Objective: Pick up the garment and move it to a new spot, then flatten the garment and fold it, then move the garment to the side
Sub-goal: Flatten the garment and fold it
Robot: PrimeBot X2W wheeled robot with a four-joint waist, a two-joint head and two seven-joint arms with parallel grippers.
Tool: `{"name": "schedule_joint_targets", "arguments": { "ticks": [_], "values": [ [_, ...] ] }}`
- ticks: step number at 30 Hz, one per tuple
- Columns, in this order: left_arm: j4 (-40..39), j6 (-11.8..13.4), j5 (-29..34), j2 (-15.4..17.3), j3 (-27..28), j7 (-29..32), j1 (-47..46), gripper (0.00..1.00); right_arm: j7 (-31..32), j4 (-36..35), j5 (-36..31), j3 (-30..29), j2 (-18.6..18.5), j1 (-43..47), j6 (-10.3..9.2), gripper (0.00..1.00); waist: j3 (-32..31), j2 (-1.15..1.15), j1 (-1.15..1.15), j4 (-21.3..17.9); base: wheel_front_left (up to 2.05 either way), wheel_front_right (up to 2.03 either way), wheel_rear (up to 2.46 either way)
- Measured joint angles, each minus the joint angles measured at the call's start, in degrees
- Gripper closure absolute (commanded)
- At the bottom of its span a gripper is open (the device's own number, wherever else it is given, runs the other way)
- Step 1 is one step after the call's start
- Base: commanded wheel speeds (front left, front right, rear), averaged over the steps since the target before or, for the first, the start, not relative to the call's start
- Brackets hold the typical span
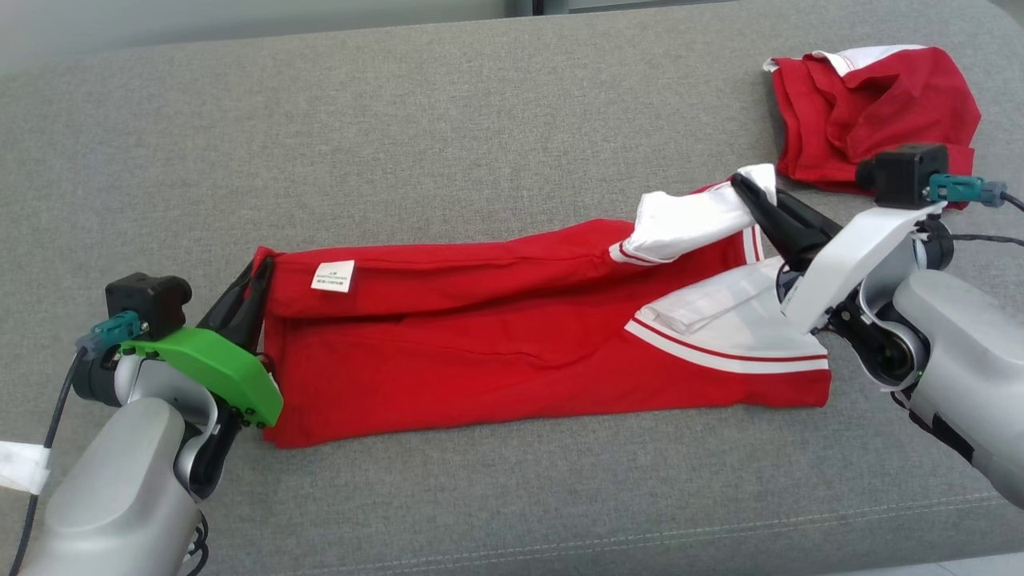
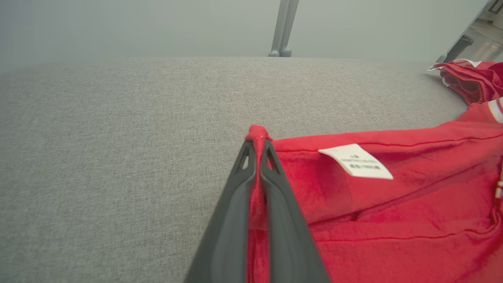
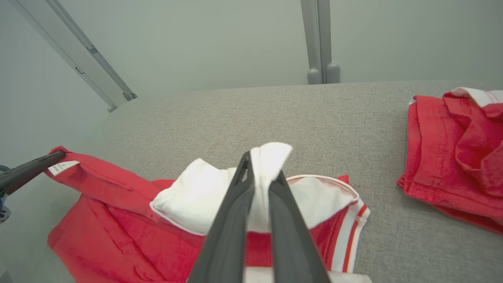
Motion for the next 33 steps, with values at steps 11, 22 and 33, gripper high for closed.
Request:
{"name": "schedule_joint_targets", "arguments": {
  "ticks": [11,22,33],
  "values": [
    [1.05,0.00,-0.51,0.05,-1.48,0.01,1.05,1.00,0.01,-2.08,3.02,2.91,-0.36,2.01,0.00,1.00,0.32,0.00,0.00,-0.17,0.00,0.00,0.00],
    [2.15,0.00,-1.36,0.03,-2.56,0.16,1.98,1.00,2.40,-2.45,7.03,5.35,-0.64,3.81,0.00,1.00,0.20,0.00,0.00,-0.12,0.00,0.00,0.00],
    [4.02,0.00,-1.76,-0.07,-3.23,0.88,2.85,1.00,4.90,-3.35,10.44,6.99,-1.13,4.47,0.00,1.00,-0.87,0.00,0.00,-0.01,0.00,0.00,0.00]
  ]
}}
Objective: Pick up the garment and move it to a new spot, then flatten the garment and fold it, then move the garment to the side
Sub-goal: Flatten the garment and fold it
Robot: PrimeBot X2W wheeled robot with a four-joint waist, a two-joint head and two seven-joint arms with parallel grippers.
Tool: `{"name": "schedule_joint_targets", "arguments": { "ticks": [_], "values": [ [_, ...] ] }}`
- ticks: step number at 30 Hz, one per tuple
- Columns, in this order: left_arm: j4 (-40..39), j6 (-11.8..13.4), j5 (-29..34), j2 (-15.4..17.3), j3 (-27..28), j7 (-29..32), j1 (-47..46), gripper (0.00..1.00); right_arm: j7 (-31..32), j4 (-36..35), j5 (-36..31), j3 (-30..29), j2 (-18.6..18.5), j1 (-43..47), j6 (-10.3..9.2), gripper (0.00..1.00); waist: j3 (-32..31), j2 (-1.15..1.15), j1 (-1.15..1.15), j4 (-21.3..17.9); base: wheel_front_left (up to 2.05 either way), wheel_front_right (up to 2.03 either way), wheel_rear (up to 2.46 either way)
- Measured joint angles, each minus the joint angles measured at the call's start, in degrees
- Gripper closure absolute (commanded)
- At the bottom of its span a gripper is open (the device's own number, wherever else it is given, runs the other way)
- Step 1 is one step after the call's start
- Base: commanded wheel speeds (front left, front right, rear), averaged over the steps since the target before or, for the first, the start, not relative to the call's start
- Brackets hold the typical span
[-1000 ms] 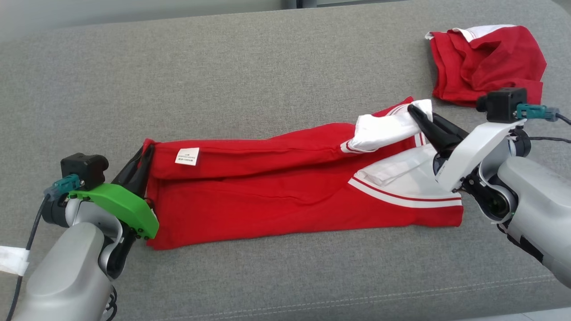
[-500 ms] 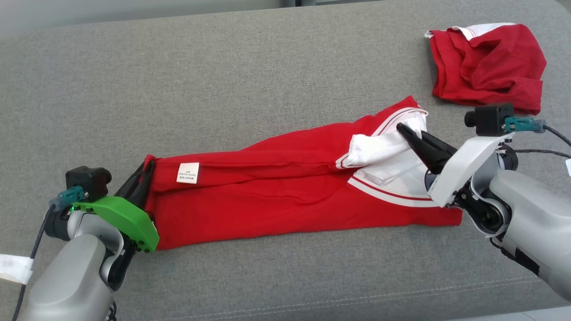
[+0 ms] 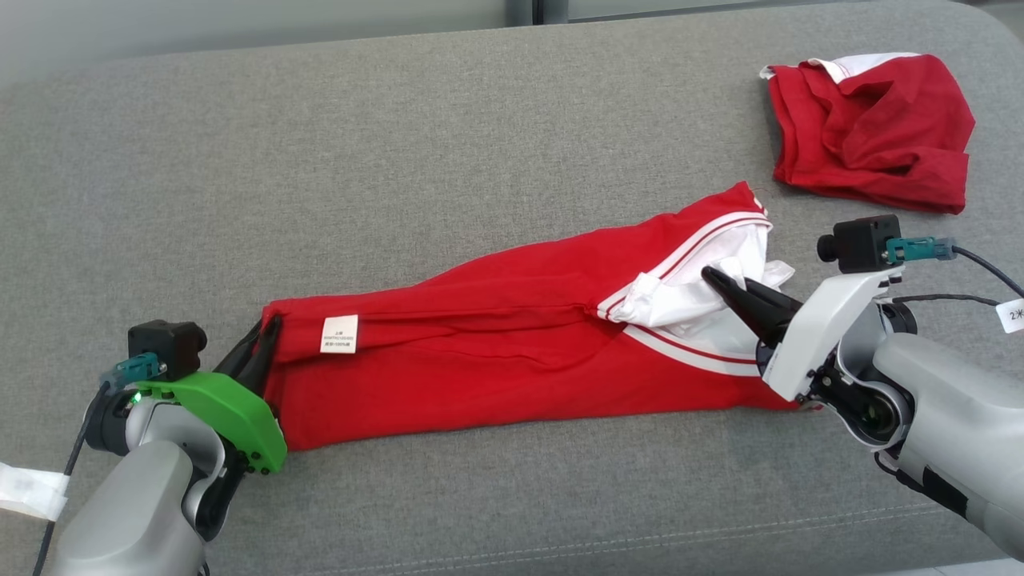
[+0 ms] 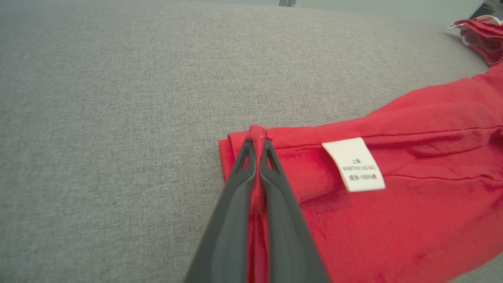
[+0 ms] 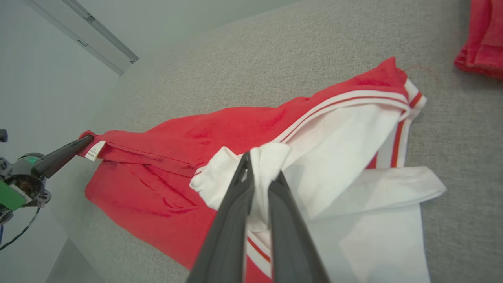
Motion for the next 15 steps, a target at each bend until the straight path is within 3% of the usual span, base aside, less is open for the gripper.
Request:
{"name": "schedule_joint_targets", "arguments": {
  "ticks": [5,6,7,8,9,15],
  "values": [
    [0.67,0.00,-0.22,-0.01,-0.26,0.27,0.09,0.70,0.64,-0.05,0.65,0.36,-0.56,0.09,0.00,1.00,-0.31,0.00,0.00,-0.09,0.00,0.00,0.00],
    [0.96,0.00,-0.24,-0.01,-0.32,0.37,0.11,0.51,0.77,-0.05,0.76,0.44,-0.68,0.16,0.00,1.00,-0.36,0.00,0.00,-0.11,0.00,0.00,0.00],
    [1.21,0.00,-0.25,-0.01,-0.37,0.57,0.15,0.20,0.84,-0.05,1.01,0.49,-0.73,0.25,0.00,1.00,-0.42,0.00,0.00,-0.13,0.00,0.00,0.00],
    [1.35,0.00,-0.25,-0.01,-0.42,0.76,0.19,0.20,0.97,-0.05,1.09,0.53,-0.73,0.44,0.00,1.00,-0.47,0.00,0.00,-0.15,0.00,0.00,0.00],
    [1.46,0.00,-0.27,-0.01,-0.45,0.80,0.20,0.00,1.25,-0.05,1.12,0.63,-0.71,0.69,0.00,0.95,-0.52,0.00,0.00,-0.17,0.00,0.00,0.00],
    [1.71,0.00,-1.35,-0.05,-0.64,1.31,0.29,0.00,1.71,-0.04,1.56,1.40,-0.78,1.13,0.00,0.57,-0.93,0.00,0.00,-0.24,0.00,0.00,0.00]
  ]
}}
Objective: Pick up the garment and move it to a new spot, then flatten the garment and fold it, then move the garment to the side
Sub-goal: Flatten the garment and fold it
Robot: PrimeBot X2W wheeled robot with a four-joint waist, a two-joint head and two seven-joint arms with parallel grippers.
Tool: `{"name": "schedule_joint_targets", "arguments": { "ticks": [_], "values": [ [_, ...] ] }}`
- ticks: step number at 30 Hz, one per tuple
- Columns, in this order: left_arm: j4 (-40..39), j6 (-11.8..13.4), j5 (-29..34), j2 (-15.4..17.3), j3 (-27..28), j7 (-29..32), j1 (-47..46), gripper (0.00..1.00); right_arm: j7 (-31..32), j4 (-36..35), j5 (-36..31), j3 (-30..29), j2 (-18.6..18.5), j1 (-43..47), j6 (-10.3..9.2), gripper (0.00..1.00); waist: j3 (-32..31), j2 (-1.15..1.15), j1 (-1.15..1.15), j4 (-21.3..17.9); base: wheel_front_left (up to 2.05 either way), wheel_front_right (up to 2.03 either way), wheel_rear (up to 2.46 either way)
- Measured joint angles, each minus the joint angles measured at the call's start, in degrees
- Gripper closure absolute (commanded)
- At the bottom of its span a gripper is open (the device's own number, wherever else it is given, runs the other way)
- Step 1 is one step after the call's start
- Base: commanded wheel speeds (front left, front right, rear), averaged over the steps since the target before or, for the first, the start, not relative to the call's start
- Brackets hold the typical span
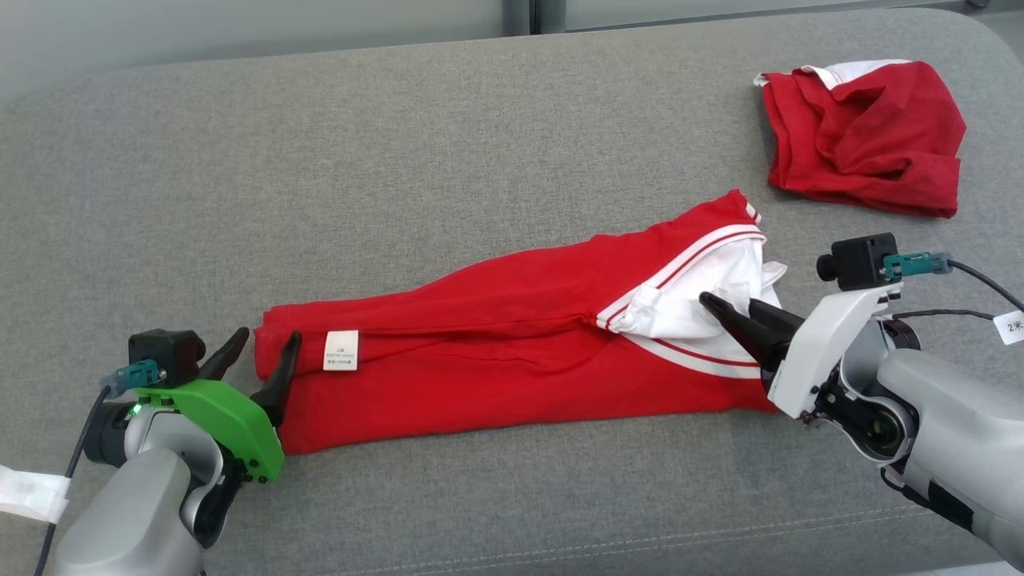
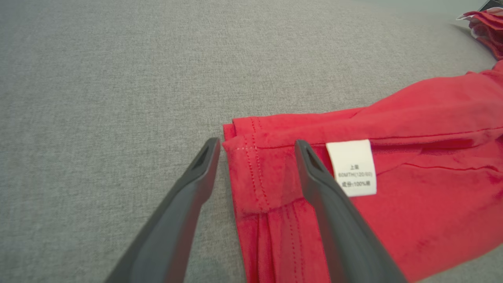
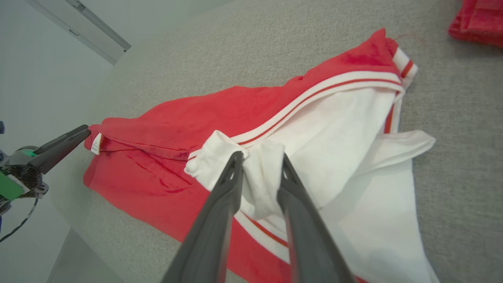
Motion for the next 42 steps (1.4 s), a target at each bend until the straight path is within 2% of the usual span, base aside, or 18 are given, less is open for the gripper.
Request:
{"name": "schedule_joint_targets", "arguments": {
  "ticks": [1,3,4,18,21,28,42],
  "values": [
    [-0.01,0.00,0.00,0.00,0.09,-0.01,0.00,0.00,0.05,0.01,0.01,0.08,-0.03,0.03,0.00,0.51,-0.08,0.00,0.00,-0.01,0.00,0.00,0.00],
    [-0.05,0.00,0.00,0.02,0.35,-0.10,0.00,0.00,0.05,0.02,0.03,0.20,-0.11,0.09,0.00,0.09,-0.25,0.00,0.00,-0.03,0.00,0.00,0.00],
    [-0.10,0.00,0.00,0.04,0.43,-0.12,0.00,0.00,0.12,0.04,0.15,0.25,-0.12,0.15,0.00,0.00,-0.33,0.00,0.00,-0.03,0.00,0.00,0.00],
    [-2.25,0.15,0.00,0.03,2.23,-1.66,1.02,0.00,0.77,-0.08,1.92,1.14,-0.18,2.63,0.00,0.00,-2.42,0.00,0.00,-0.14,0.00,0.00,0.00],
    [-2.96,0.85,0.01,0.07,2.40,-1.68,1.77,0.00,-0.70,-0.67,2.12,0.96,-0.43,3.45,0.00,0.00,-3.00,0.00,0.00,-0.31,0.00,0.00,0.00],
    [-6.02,1.92,0.03,0.00,2.99,-2.20,1.96,0.00,-6.03,-1.31,2.50,-2.50,-1.38,3.51,0.00,0.00,-3.66,0.00,0.00,-0.59,0.00,0.00,0.00],
    [-10.67,3.35,-0.02,-1.33,4.68,-2.68,5.52,0.00,-7.06,5.42,2.50,-8.58,-1.72,6.13,-0.02,0.00,-4.64,0.00,0.00,-1.33,0.00,0.00,0.00]
  ]
}}
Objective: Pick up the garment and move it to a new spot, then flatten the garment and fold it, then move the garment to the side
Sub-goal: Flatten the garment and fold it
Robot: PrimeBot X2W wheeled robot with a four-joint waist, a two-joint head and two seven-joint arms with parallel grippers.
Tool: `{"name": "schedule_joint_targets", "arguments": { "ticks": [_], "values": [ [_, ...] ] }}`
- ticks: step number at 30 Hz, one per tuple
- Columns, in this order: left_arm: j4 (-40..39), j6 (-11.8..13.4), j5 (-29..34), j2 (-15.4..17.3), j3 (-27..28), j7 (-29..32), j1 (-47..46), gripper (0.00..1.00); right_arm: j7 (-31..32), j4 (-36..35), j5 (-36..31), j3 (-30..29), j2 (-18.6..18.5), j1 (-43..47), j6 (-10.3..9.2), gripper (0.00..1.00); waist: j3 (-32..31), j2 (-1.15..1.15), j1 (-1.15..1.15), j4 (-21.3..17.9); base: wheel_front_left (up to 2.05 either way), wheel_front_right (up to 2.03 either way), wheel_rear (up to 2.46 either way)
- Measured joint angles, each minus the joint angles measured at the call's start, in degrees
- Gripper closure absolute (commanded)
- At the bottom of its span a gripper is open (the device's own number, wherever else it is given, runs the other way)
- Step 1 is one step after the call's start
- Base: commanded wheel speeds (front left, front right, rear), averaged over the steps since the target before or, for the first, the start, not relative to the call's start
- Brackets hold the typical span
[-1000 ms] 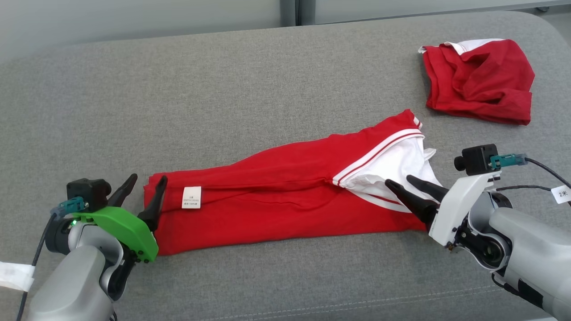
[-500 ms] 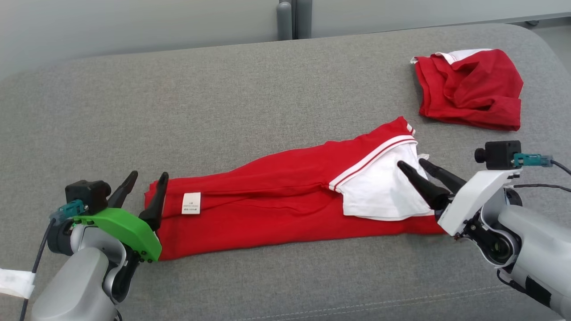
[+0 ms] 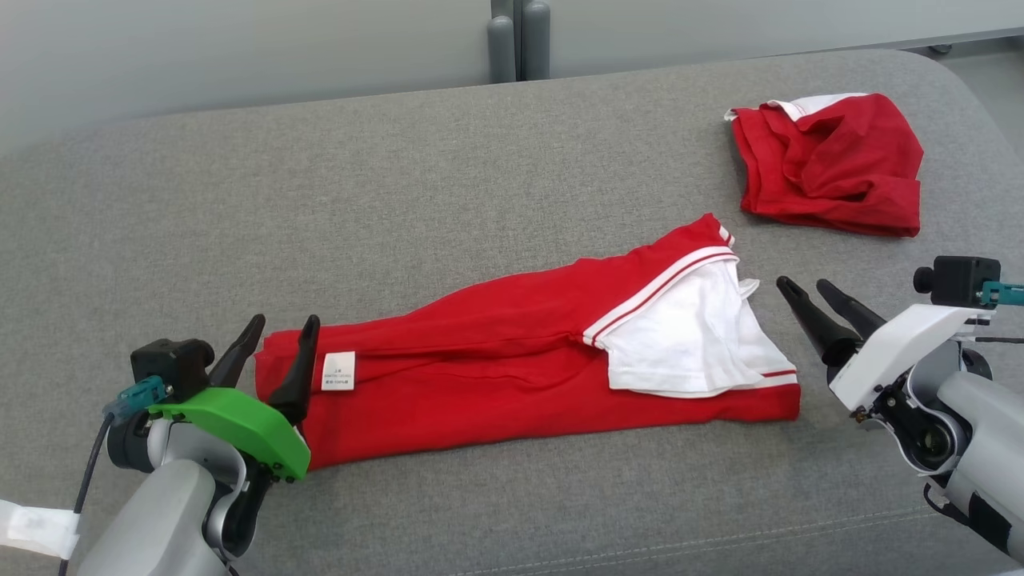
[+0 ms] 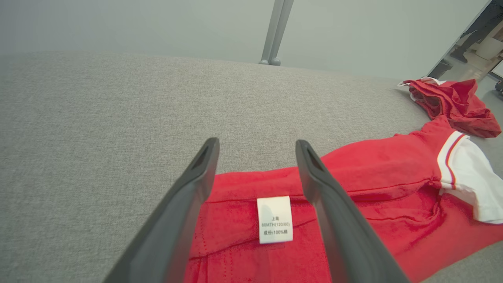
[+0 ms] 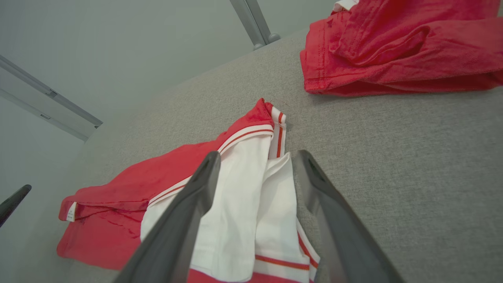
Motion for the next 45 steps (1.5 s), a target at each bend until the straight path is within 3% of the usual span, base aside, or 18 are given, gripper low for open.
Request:
{"name": "schedule_joint_targets", "arguments": {
  "ticks": [16,34,45],
  "values": [
    [-5.43,1.80,0.22,-0.34,0.92,-0.02,1.92,0.00,0.00,5.28,-1.30,-3.44,4.83,0.86,-3.67,0.00,1.33,0.00,0.00,0.95,0.00,0.00,0.00],
    [-8.71,2.55,0.74,-0.20,1.30,-0.02,2.09,0.00,0.05,14.65,-1.34,-3.13,8.93,0.39,-7.60,0.00,4.59,0.00,0.00,5.60,0.00,0.00,0.00],
    [-9.81,3.28,0.74,0.23,1.81,-0.03,3.35,0.00,2.45,15.90,-0.32,-2.59,12.46,-1.62,-4.52,0.00,5.11,0.00,0.00,7.14,0.00,0.00,0.00]
  ]
}}
